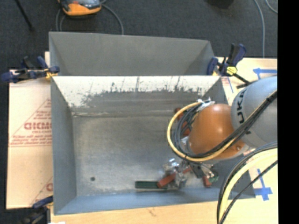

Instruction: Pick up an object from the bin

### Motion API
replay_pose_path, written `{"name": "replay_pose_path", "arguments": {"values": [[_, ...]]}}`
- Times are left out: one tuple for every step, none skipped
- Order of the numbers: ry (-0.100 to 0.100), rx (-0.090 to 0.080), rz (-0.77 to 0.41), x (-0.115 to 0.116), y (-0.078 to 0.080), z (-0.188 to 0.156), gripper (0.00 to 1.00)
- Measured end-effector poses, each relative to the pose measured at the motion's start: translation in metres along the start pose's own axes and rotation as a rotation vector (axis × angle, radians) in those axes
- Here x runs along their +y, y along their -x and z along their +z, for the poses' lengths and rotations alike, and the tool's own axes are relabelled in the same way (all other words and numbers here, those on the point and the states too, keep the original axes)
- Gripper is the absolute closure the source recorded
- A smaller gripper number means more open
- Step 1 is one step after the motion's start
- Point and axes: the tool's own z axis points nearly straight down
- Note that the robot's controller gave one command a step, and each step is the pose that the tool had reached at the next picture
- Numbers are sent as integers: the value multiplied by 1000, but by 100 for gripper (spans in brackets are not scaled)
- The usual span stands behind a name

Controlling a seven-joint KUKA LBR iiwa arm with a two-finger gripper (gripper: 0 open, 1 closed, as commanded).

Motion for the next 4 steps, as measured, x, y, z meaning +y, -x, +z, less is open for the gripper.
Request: {"name": "replay_pose_path", "arguments": {"values": [[0,0,-2,0,0,0,100],[3,7,-88,5,7,-39,100],[3,6,-343,1,18,-105,100],[3,2,-477,-14,7,-156,100]]}}
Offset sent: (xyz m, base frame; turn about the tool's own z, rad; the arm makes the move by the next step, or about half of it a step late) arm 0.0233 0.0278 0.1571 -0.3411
